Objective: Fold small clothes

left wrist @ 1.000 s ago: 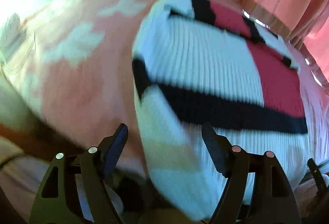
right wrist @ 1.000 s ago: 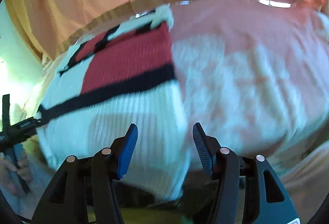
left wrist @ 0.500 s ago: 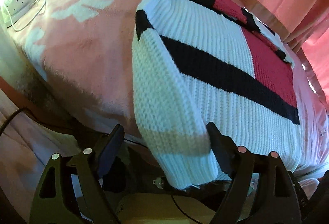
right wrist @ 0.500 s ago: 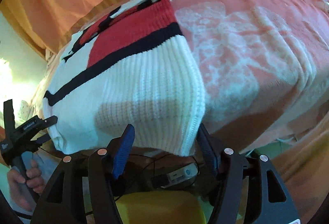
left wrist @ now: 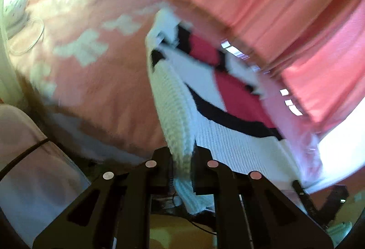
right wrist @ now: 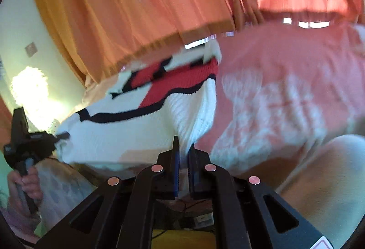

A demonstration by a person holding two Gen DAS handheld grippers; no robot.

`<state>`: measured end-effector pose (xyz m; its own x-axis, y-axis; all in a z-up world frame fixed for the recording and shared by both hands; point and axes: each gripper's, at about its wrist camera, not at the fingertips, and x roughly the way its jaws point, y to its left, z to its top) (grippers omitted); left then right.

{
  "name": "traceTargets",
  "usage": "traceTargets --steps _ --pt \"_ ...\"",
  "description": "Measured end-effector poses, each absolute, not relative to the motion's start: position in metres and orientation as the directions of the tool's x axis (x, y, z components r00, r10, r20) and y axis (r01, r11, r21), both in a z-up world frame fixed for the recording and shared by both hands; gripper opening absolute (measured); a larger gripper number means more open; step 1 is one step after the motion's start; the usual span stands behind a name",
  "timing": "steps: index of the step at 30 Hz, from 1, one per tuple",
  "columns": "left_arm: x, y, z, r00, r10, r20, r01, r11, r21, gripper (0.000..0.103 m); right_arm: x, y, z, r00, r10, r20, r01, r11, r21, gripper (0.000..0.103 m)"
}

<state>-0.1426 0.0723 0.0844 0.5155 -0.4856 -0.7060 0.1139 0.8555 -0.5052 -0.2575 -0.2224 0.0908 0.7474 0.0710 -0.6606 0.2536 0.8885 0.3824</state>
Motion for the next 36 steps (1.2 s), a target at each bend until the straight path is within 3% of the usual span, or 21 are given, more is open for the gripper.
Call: traceTargets --steps 3,8,15,19,22,27,32,33,34,36 --pt "-0.165 0.074 0.111 0.521 -0.541 -0.66 0.169 0.824 -0.541 0.01 -0.279 -0.223 0.114 0.757 0.045 -0.652 0.254 0.899 0.357 0.005" --pt "-0.174 0.076 0.131 0.519 -0.542 -0.661 0.18 0.825 -0.535 0.01 -0.287 -0.222 0.145 0.766 0.059 -0.64 0.232 0.904 0.36 0.005" --pt "-0.048 0.052 0.163 0.642 -0.507 -0.575 0.241 0.845 -0.477 0.011 -0.176 -0.262 0.186 0.879 0.067 -0.472 0.078 0.957 0.281 0.005" --pt "0.046 0.02 0.147 0.684 -0.423 -0.595 0.193 0.891 -0.412 0.012 -0.068 -0.302 0.162 0.869 0.081 -0.488 0.091 0.944 0.318 0.005" --pt "0.125 -0.003 0.106 0.666 -0.345 -0.661 0.105 0.921 -0.375 0.013 0.017 -0.332 0.125 0.828 0.091 -0.553 0.142 0.921 0.364 0.006" --pt "0.189 -0.01 0.044 0.604 -0.265 -0.751 -0.01 0.94 -0.34 0.015 0.106 -0.355 0.059 0.75 0.137 -0.647 0.168 0.907 0.387 0.007" --pt "0.213 -0.008 0.021 0.515 -0.282 -0.809 -0.042 0.935 -0.353 0.021 0.129 -0.361 0.031 0.719 0.082 -0.69 0.228 0.91 0.347 0.026" --pt "0.21 -0.007 0.024 0.521 -0.293 -0.802 -0.038 0.93 -0.365 0.023 0.126 -0.362 0.035 0.727 0.063 -0.684 0.24 0.91 0.338 0.04" --pt "0.208 -0.005 0.029 0.528 -0.316 -0.789 -0.026 0.922 -0.387 0.032 0.12 -0.363 0.041 0.742 0.046 -0.669 0.245 0.91 0.335 0.056" --pt "0.202 -0.003 0.04 0.548 -0.33 -0.769 -0.003 0.918 -0.396 0.053 0.104 -0.37 0.059 0.781 0.016 -0.624 0.25 0.908 0.337 0.062"
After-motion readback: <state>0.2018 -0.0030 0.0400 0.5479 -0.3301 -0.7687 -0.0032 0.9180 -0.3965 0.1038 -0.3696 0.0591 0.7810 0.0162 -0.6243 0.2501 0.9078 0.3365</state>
